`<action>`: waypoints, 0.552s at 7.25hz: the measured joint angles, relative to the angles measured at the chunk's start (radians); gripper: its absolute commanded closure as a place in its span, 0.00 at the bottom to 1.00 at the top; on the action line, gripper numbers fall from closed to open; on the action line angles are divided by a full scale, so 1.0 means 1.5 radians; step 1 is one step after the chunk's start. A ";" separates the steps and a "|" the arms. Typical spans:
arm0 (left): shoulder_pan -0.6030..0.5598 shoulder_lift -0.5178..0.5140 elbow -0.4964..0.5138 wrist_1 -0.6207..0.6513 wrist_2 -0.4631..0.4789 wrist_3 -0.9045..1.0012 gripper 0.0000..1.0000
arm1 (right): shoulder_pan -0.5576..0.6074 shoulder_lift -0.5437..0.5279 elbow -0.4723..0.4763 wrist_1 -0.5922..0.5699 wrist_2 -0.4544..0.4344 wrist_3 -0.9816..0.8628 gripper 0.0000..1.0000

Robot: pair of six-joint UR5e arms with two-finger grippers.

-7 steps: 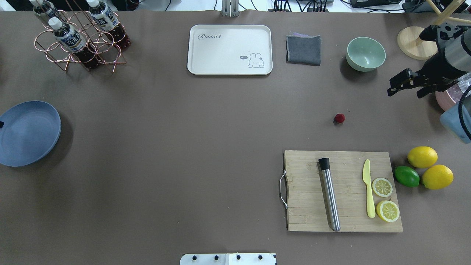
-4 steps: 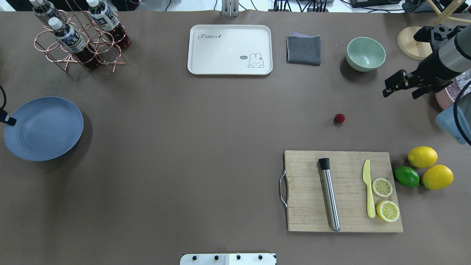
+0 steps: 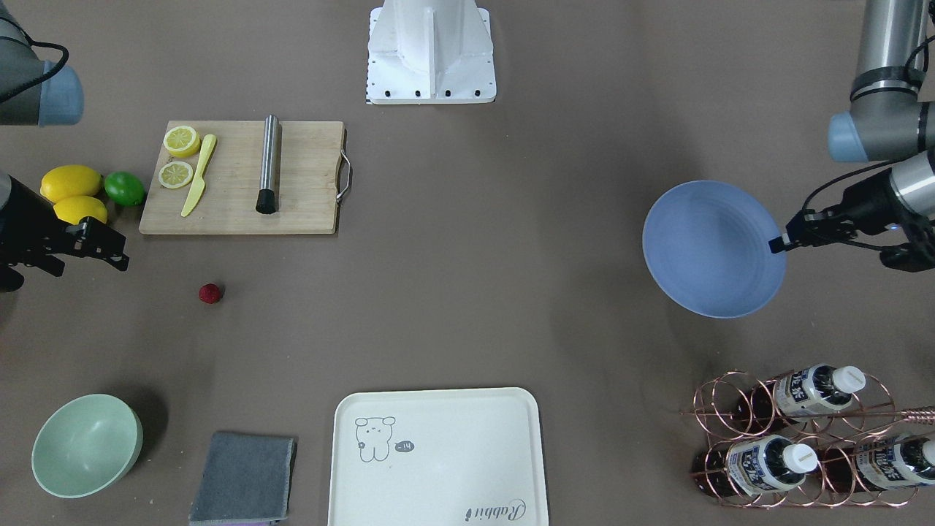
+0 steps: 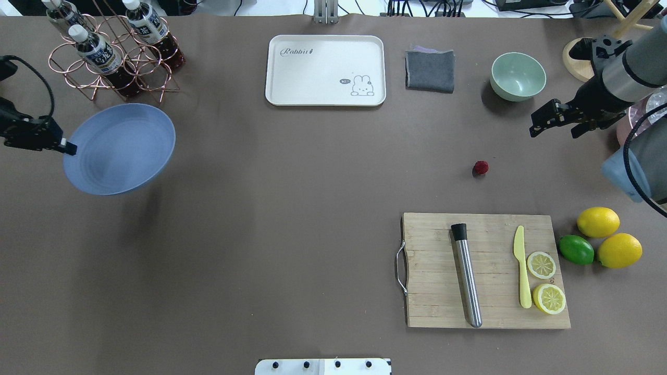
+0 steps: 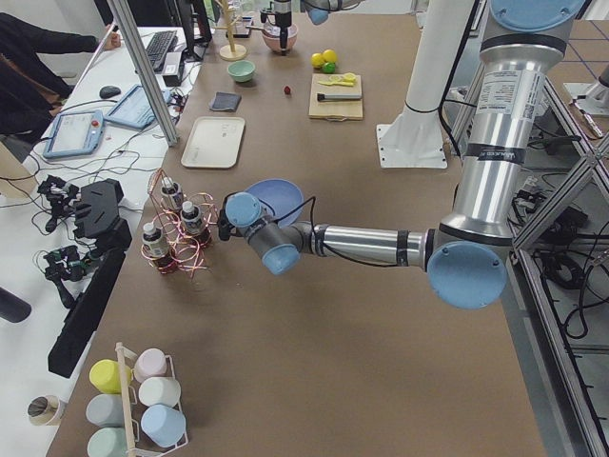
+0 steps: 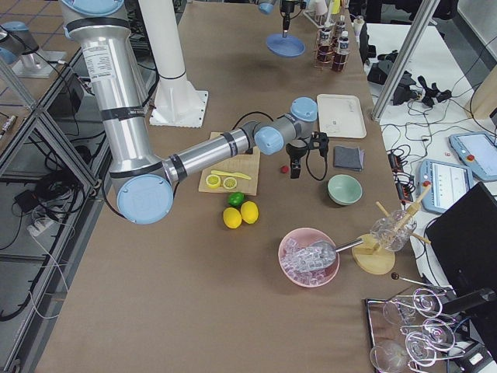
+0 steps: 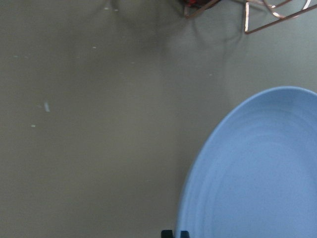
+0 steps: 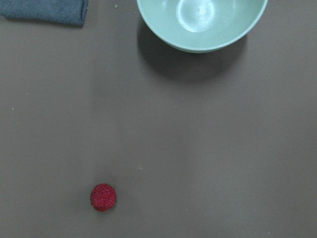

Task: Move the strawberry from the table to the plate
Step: 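Slide the blue plate to center with left gripper while right approaches strawberry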

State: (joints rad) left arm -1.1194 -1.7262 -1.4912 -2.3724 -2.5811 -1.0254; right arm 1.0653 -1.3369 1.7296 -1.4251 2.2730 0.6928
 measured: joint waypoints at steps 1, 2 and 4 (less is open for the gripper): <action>0.064 -0.008 -0.055 0.000 0.058 -0.093 1.00 | -0.010 0.025 -0.021 0.000 -0.009 0.000 0.00; 0.123 -0.026 -0.090 0.001 0.114 -0.170 1.00 | -0.019 0.049 -0.044 0.000 -0.019 0.000 0.00; 0.237 -0.093 -0.116 0.014 0.224 -0.301 1.00 | -0.034 0.086 -0.091 0.026 -0.038 0.022 0.00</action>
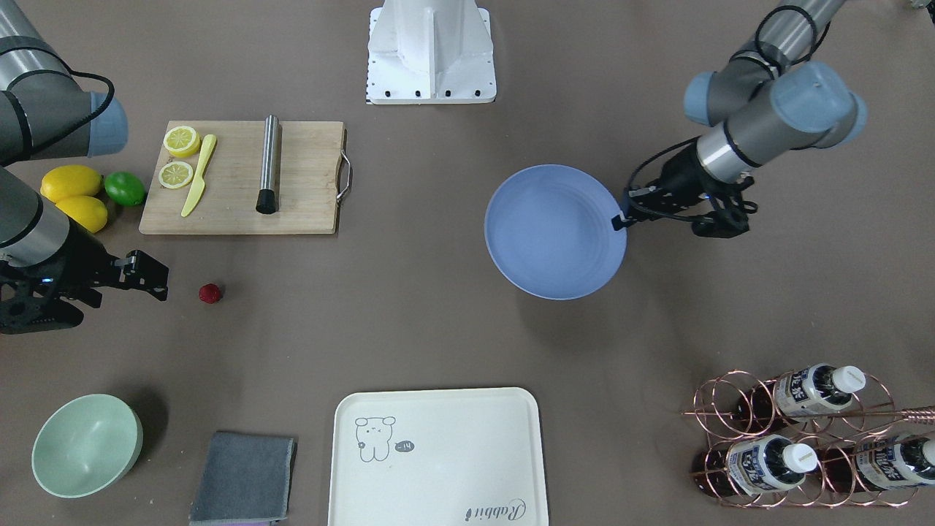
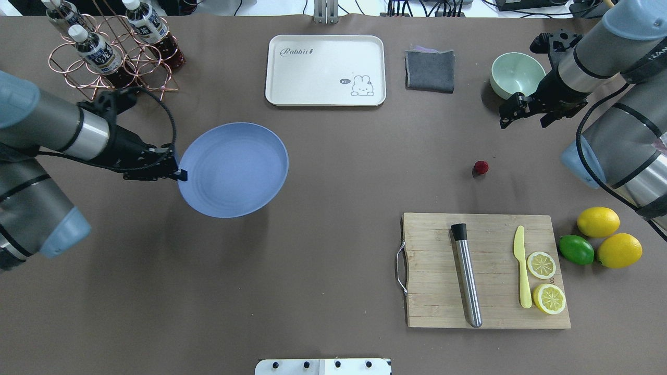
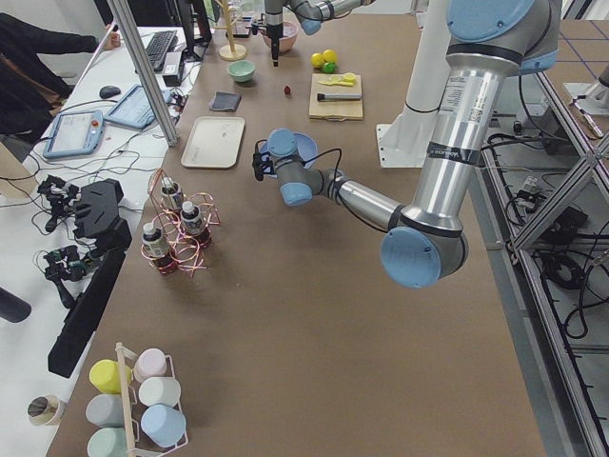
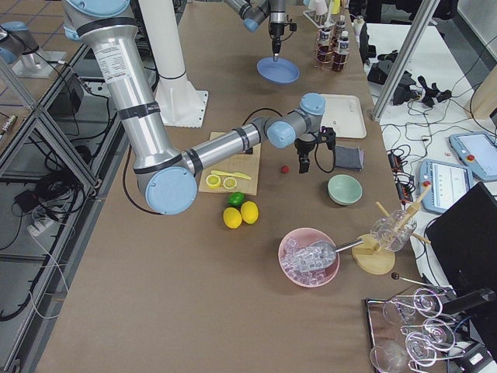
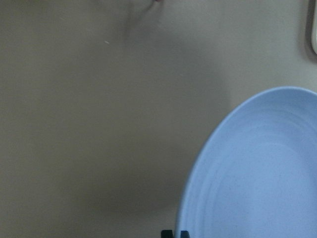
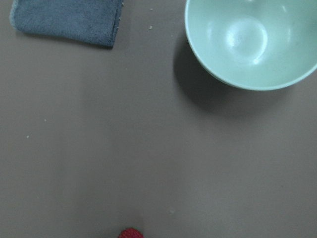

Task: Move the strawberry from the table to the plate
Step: 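Slide the blue plate to center with left gripper while right approaches strawberry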

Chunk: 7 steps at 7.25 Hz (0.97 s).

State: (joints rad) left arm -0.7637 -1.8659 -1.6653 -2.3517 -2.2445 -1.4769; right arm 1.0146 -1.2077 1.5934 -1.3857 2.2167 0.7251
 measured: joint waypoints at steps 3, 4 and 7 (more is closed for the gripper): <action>0.133 -0.116 -0.003 0.107 0.161 -0.072 1.00 | -0.037 0.029 -0.068 0.086 -0.024 0.098 0.00; 0.163 -0.124 -0.001 0.119 0.200 -0.074 1.00 | -0.047 0.029 -0.072 0.093 -0.026 0.116 0.00; 0.207 -0.123 -0.002 0.125 0.269 -0.072 0.02 | -0.081 0.027 -0.068 0.100 -0.037 0.152 0.00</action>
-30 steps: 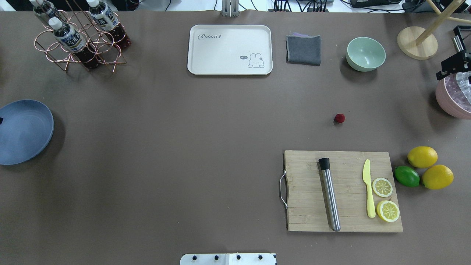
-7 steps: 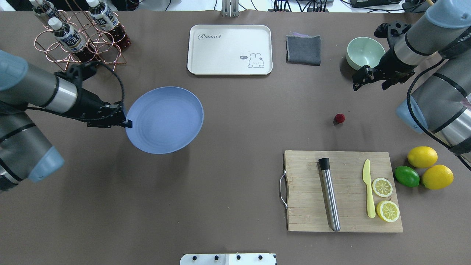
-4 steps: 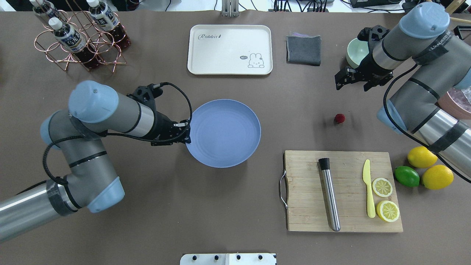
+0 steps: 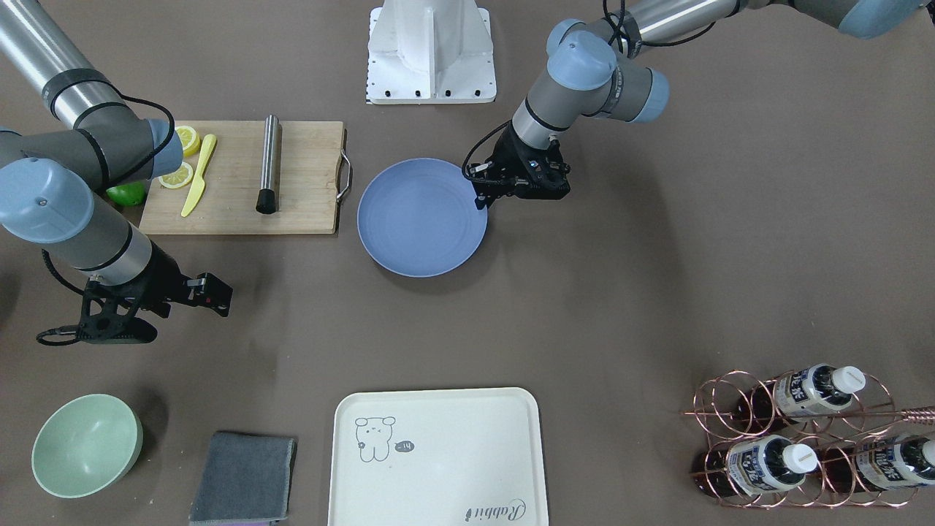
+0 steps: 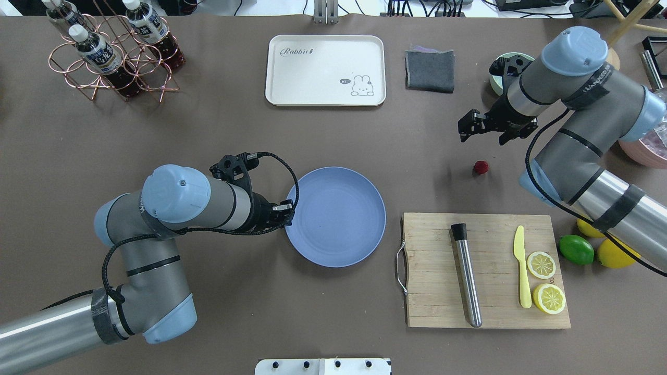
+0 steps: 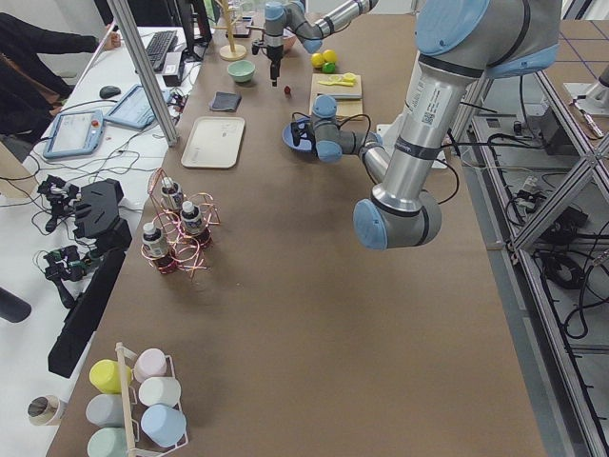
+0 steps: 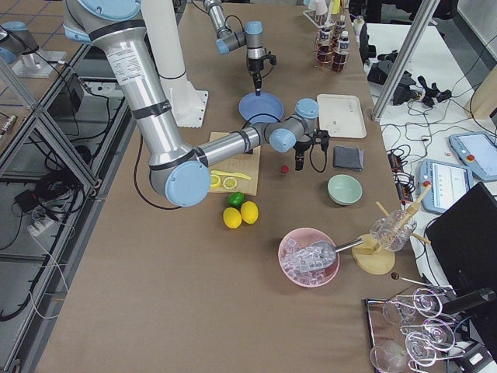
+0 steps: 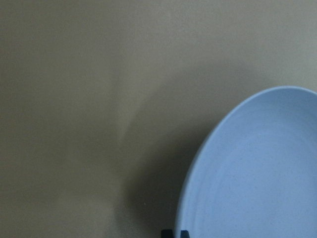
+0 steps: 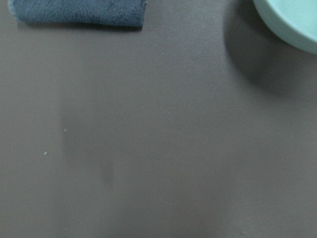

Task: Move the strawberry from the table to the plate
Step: 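Slide the blue plate to center with left gripper while right approaches strawberry, then grasp the red strawberry with the right gripper while the left arm withdraws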

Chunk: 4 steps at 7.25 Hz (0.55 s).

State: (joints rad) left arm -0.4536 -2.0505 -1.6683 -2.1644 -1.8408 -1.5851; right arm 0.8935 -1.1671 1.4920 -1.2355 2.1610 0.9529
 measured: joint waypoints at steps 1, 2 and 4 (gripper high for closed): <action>0.001 0.003 -0.006 0.000 0.013 0.001 0.02 | -0.011 -0.002 0.001 0.000 -0.008 0.006 0.00; -0.001 0.005 -0.014 0.001 0.018 0.001 0.02 | -0.021 -0.008 0.003 0.000 -0.018 0.008 0.00; -0.012 0.007 -0.025 0.003 0.018 0.002 0.02 | -0.036 -0.021 0.004 0.000 -0.030 0.008 0.03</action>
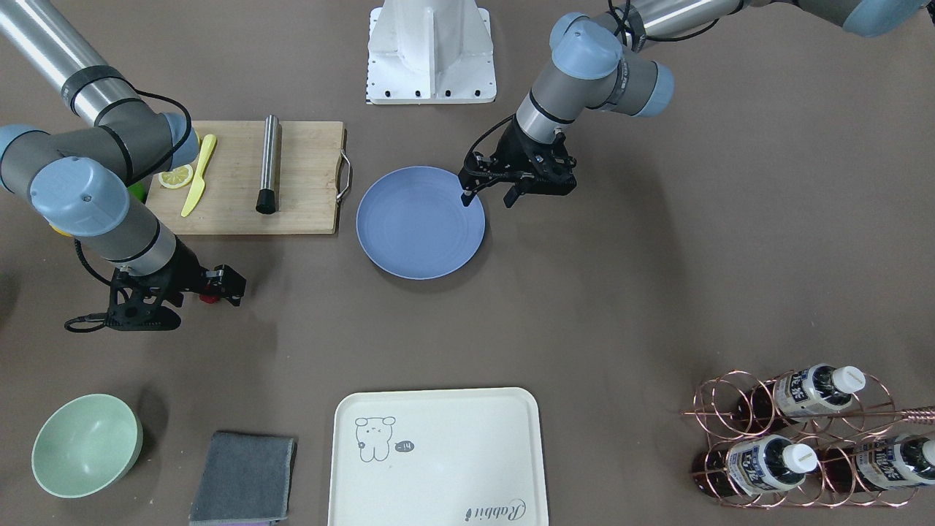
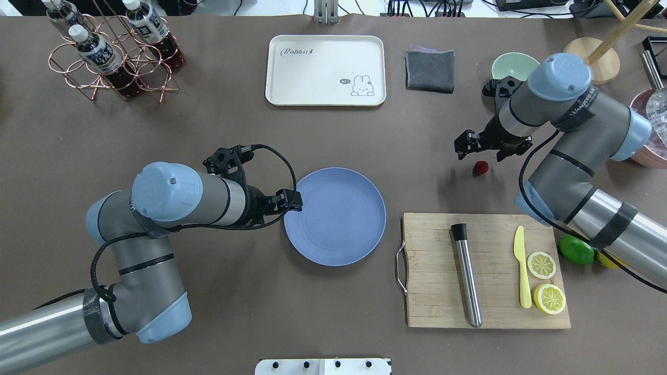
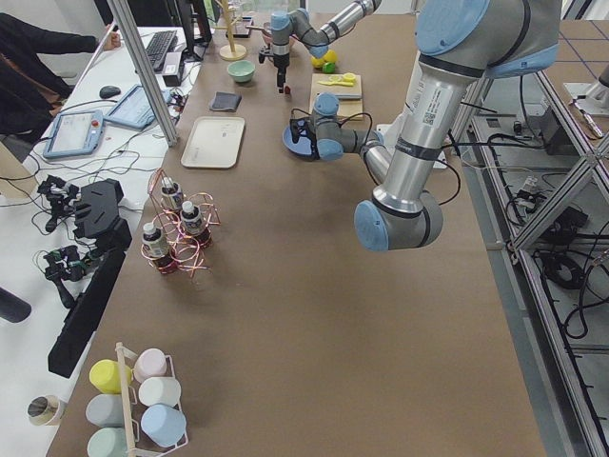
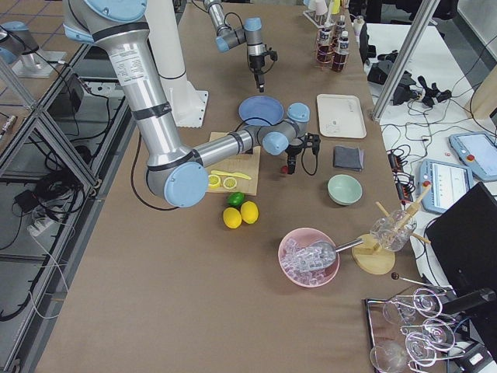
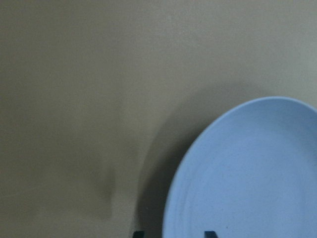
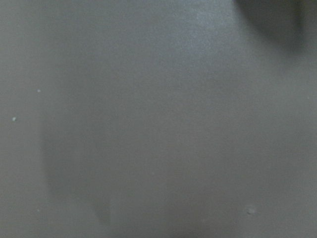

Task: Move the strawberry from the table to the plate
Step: 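Grasp the red strawberry with the right gripper while the left arm withdraws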

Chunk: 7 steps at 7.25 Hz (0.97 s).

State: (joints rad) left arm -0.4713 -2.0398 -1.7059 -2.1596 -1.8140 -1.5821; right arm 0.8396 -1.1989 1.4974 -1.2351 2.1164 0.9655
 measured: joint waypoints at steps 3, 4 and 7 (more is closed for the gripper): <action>-0.011 0.008 -0.029 0.023 -0.002 0.001 0.02 | -0.007 -0.008 0.001 -0.001 -0.002 -0.002 1.00; -0.012 0.013 -0.036 0.026 -0.002 0.001 0.02 | -0.009 -0.007 0.002 -0.001 -0.001 -0.006 1.00; -0.018 0.028 -0.058 0.028 -0.003 0.001 0.02 | -0.013 -0.006 0.013 -0.007 -0.001 -0.008 1.00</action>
State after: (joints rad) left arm -0.4990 -1.9978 -1.7925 -2.1172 -1.8184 -1.5800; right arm 0.8205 -1.2080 1.5165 -1.2459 2.1149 0.9534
